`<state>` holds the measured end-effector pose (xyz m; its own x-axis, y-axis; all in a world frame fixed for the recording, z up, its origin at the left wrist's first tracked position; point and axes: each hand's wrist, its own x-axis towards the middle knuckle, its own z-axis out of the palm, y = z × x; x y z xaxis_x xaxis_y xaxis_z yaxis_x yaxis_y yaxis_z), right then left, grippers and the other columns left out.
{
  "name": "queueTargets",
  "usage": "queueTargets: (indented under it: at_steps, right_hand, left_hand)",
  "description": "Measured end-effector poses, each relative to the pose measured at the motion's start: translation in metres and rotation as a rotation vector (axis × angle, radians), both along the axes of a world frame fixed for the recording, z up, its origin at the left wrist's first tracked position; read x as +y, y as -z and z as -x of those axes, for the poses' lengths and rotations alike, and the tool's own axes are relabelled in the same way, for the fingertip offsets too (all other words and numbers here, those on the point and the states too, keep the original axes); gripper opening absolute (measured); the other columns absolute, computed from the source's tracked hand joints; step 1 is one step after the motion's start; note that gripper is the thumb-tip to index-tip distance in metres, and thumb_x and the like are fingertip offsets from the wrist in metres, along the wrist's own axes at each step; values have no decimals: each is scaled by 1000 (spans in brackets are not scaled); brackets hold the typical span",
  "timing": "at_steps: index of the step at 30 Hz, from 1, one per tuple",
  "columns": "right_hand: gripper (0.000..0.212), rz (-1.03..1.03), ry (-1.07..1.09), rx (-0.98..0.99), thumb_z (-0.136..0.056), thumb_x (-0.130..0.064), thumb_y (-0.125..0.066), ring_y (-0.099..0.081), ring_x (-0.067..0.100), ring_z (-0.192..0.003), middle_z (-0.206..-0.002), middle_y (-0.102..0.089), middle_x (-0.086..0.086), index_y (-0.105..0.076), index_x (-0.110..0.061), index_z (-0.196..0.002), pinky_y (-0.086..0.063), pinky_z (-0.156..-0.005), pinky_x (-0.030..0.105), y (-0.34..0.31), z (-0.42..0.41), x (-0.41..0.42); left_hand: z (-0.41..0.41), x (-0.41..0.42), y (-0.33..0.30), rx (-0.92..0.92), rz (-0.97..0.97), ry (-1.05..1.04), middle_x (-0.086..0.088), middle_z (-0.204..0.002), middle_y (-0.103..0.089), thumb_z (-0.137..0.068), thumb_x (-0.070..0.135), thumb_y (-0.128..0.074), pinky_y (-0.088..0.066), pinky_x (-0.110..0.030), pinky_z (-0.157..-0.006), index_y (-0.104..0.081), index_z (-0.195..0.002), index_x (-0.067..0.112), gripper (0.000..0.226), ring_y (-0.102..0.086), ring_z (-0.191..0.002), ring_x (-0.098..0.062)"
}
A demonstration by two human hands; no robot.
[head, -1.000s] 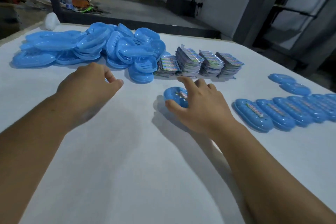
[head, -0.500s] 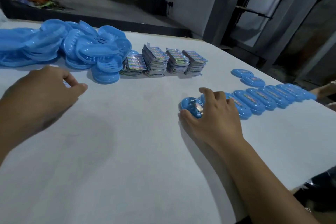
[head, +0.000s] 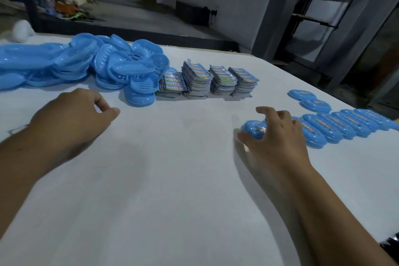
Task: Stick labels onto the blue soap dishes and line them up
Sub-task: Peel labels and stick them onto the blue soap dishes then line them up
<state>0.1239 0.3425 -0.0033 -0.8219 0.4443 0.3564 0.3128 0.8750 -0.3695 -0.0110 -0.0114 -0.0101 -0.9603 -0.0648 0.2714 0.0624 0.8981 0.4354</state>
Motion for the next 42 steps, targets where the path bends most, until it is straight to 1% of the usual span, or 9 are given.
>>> queueTargets:
  at_steps: [4, 8, 12, 21, 25, 28, 32, 37, 42]
  right_hand:
    - [53, 5, -147, -23, -83, -55, -69, -48, 27, -117, -120, -58, -4, -58, -35, -130, -39, -97, 39, -11, 23, -26]
    - [33, 77, -328, -37, -85, -49, -72, -57, 11, -87, -93, -63, -19, -66, -36, -114, -44, -76, 32, -19, 55, -67]
    - [28, 90, -459, -97, -86, -45, -70, -63, 8, -86, -84, -67, -20, -68, -34, -111, -52, -80, 33, -22, 91, -114]
    - [50, 36, -451, 25, -89, -44, -60, -64, 26, -108, -117, -67, -4, -51, -33, -137, -50, -82, 36, 0, 143, -171]
    - [28, 37, -485, 83, -93, -39, -64, -62, 25, -107, -124, -58, -2, -69, -28, -118, -43, -76, 32, 4, 153, -169]
    - [18, 117, -562, 145, -94, -31, -67, -60, 20, -102, -123, -54, 0, -73, -23, -109, -45, -81, 29, 6, 155, -165]
    - [7, 214, -652, 231, -99, -31, -63, -56, 9, -93, -111, -53, -7, -66, -25, -103, -45, -85, 23, 2, 151, -161]
    - [6, 297, -681, 380, -102, -33, -57, -58, 1, -75, -81, -59, -19, -54, -31, -97, -40, -65, 9, -5, 140, -160]
    - [16, 677, -685, 342, -104, -27, -54, -58, 5, -69, -78, -65, -13, -66, -20, -97, -46, -68, 25, -9, 138, -162]
  left_hand:
    - [-5, 3, -5, -54, 33, -5, 9, -87, -67, -83, 63, -64, -45, -34, -68, -62, -80, 34, 29, -59, -75, -15]
    - [-8, 5, -10, -76, 31, -8, 8, -89, -65, -85, 60, -64, -43, -32, -67, -60, -80, 34, 27, -58, -77, -14]
    - [-7, 4, -11, -105, 16, -8, 9, -90, -66, -85, 57, -64, -47, -34, -75, -61, -80, 33, 25, -62, -88, -21]
    - [-8, 0, -13, -67, 18, -8, 11, -89, -65, -85, 56, -63, -42, -32, -70, -60, -82, 33, 23, -61, -85, -19]
    - [-9, 2, -14, -49, 12, 8, 9, -91, -66, -86, 55, -62, -41, -32, -70, -59, -83, 35, 21, -60, -85, -19]
    - [-11, 2, -13, 1, -10, 68, 7, -92, -63, -88, 52, -63, -43, -34, -73, -56, -100, 38, 19, -62, -93, -22]
    - [-13, 4, -10, 126, -32, 179, 4, -128, -48, -86, 44, -71, -50, -41, -92, -37, -137, 38, 61, -58, -112, -23]
    - [-14, 5, -11, 326, -15, 270, 8, -152, -34, -77, 42, -83, -41, -38, -109, -30, -150, 34, 90, -40, -135, -17]
    - [-14, 7, -12, 372, 14, 305, 9, -157, -36, -72, 47, -85, -34, -36, -113, -30, -152, 31, 99, -36, -139, -15]
